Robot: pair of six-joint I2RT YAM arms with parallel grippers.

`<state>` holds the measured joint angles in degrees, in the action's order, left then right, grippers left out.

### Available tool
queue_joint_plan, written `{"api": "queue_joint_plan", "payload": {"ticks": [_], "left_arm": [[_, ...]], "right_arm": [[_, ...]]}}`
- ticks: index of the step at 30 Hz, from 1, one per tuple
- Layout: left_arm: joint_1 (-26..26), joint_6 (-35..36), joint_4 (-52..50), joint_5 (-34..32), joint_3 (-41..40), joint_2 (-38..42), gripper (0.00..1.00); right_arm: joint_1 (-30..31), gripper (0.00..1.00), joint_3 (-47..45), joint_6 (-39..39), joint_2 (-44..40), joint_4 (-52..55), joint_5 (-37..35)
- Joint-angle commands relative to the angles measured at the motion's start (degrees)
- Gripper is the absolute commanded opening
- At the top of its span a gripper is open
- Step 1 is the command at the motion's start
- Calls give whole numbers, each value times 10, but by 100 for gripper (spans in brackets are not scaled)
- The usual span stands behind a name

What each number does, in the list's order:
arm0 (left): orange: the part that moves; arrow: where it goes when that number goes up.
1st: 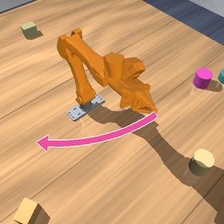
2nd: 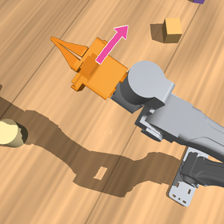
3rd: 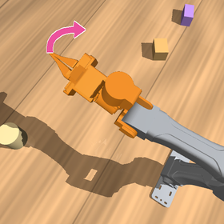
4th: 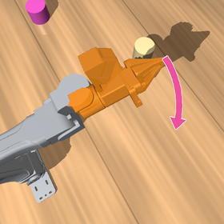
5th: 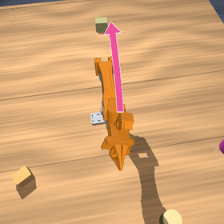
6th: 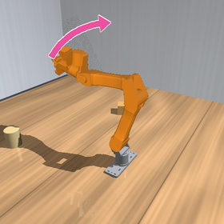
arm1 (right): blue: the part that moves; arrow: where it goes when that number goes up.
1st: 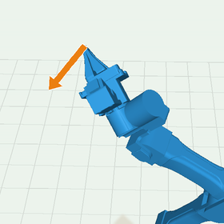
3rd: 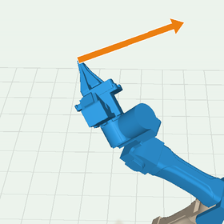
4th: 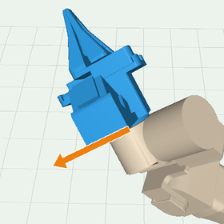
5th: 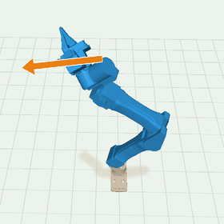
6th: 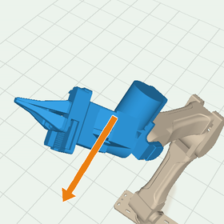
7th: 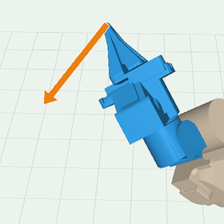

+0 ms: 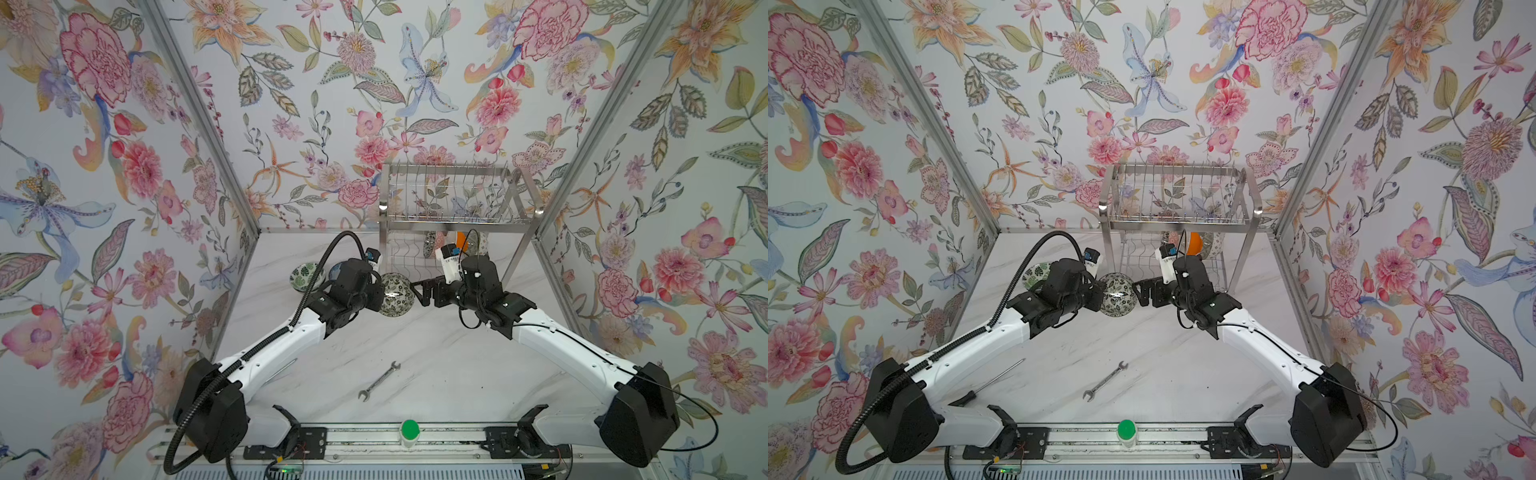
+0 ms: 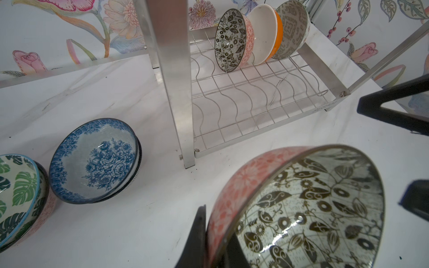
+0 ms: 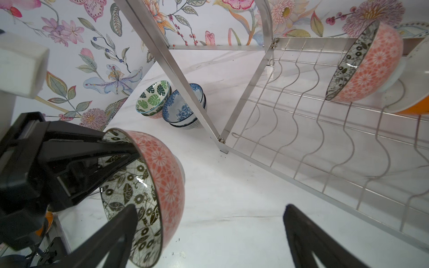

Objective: Load bowls into a dish rack
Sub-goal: Place the bowl in the dish rack.

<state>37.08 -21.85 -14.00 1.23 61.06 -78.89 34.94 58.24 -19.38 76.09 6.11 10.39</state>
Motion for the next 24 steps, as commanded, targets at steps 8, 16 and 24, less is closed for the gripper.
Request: {"api": "queue_joint_plan", "payload": {"ticks": [8,16,24], "left_arm": [[18,-6,59,21,39,-7,0],[22,-14,68,26,39,-14,0],[24,-20,68,30,40,-19,0]], "right_arm": [[13,88,38,-15,45,2,-3],[18,58,71,-12,74,24,-30],[38,11,85,-10,84,38,-45]]}}
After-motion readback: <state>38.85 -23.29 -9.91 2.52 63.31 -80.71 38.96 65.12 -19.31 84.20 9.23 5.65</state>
